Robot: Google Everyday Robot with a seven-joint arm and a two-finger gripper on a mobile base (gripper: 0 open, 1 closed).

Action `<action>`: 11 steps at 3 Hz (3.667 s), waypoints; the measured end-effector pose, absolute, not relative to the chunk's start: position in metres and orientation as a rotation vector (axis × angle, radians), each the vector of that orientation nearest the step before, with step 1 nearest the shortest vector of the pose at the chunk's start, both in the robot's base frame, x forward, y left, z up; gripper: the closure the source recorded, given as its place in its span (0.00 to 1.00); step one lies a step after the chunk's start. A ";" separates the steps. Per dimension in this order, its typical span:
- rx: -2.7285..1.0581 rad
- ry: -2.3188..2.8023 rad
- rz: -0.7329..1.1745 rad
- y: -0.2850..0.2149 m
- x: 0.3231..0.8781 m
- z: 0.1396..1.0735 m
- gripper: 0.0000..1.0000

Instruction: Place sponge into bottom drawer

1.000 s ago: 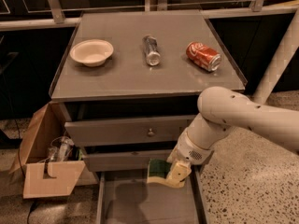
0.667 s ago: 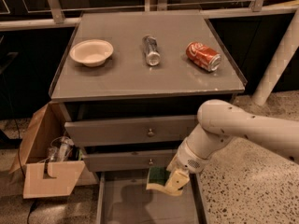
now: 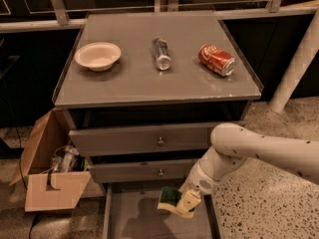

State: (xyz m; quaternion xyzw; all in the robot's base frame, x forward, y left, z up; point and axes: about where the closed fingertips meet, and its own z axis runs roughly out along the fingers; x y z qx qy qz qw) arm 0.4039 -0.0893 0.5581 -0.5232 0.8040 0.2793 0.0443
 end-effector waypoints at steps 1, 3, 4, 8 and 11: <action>-1.541 2.485 0.905 -0.089 0.400 0.540 1.00; -1.261 2.603 1.021 -0.096 0.395 0.466 1.00; -1.259 2.604 1.027 -0.095 0.394 0.463 1.00; -1.177 2.666 1.177 -0.083 0.393 0.385 1.00; -0.862 2.704 1.311 -0.101 0.406 0.316 1.00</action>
Offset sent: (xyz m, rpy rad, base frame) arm -0.0059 -0.0112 -0.1158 0.0857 0.1501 -0.2818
